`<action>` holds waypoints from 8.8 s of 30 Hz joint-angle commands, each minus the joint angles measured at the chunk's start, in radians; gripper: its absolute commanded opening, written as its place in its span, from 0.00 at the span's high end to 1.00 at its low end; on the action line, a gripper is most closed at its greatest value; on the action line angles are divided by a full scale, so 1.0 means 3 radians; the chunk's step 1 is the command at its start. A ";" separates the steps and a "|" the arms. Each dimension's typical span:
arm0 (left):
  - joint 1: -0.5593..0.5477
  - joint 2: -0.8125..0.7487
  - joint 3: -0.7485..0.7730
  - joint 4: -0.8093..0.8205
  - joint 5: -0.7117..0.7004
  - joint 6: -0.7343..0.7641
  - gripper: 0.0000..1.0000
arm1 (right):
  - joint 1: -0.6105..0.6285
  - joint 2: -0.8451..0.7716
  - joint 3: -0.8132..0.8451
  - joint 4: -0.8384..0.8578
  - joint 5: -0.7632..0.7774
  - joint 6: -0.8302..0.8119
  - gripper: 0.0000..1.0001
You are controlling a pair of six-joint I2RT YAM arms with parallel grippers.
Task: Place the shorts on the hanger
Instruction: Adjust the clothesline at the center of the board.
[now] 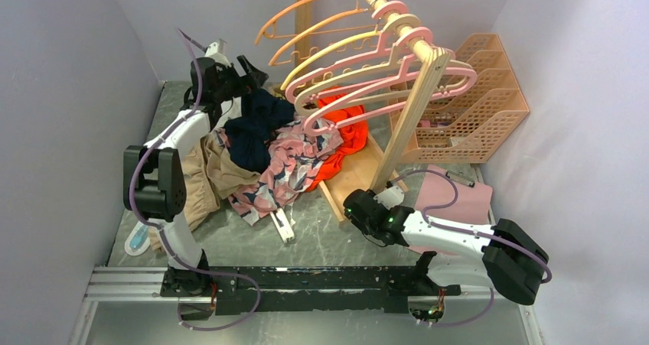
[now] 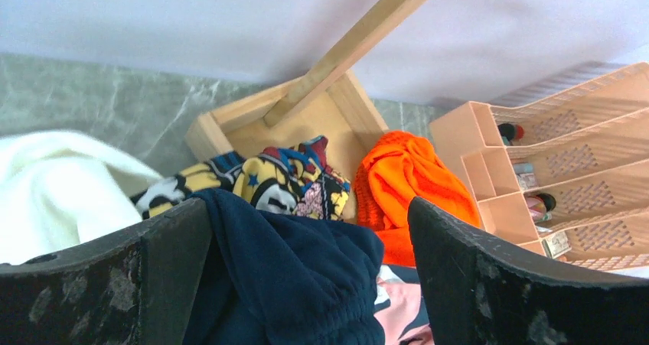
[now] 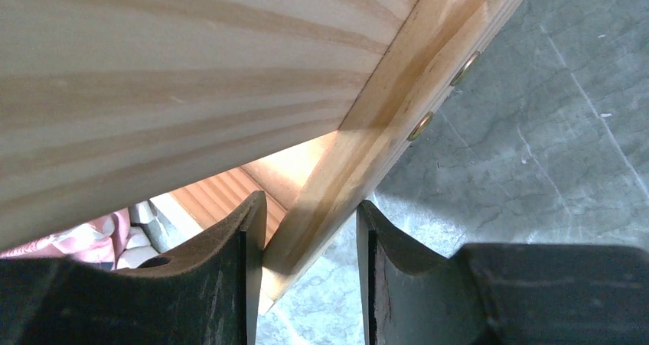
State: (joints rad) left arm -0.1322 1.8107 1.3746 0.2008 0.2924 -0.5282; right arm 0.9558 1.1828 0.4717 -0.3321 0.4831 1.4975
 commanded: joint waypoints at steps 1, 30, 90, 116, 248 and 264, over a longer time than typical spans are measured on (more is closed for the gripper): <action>0.0026 0.0121 0.0020 0.0924 0.0486 0.0239 0.01 | 0.0127 0.0571 -0.0168 0.0335 -0.0883 -0.2094 1.00; 0.0019 -0.0590 -0.0516 0.0699 0.0661 0.0874 0.01 | 0.0061 0.0679 -0.0069 0.0349 -0.0957 -0.2406 1.00; -0.0607 0.3383 0.3210 0.2303 0.0293 0.1901 0.38 | 0.0016 0.0731 -0.0034 0.0427 -0.1135 -0.2675 1.00; -0.0638 0.3059 0.2521 0.2770 -0.0006 0.1999 0.93 | 0.0015 0.0713 -0.0035 0.0410 -0.1117 -0.2649 1.00; -0.0797 -0.1135 -0.2414 0.2328 -0.0248 0.0977 0.01 | 0.0208 -0.1334 -0.0232 -0.0519 -0.0754 -0.1268 0.14; -0.0797 -0.2138 -0.2180 0.0105 -0.0775 0.0796 0.01 | 0.0237 -0.1454 -0.0119 -0.0277 -0.1297 -0.2463 0.26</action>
State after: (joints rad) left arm -0.3649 1.2263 0.7208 0.3870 0.0998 -0.2878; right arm 1.0210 0.7380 0.4259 -0.4850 0.1150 0.8467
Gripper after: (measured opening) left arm 0.994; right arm 0.749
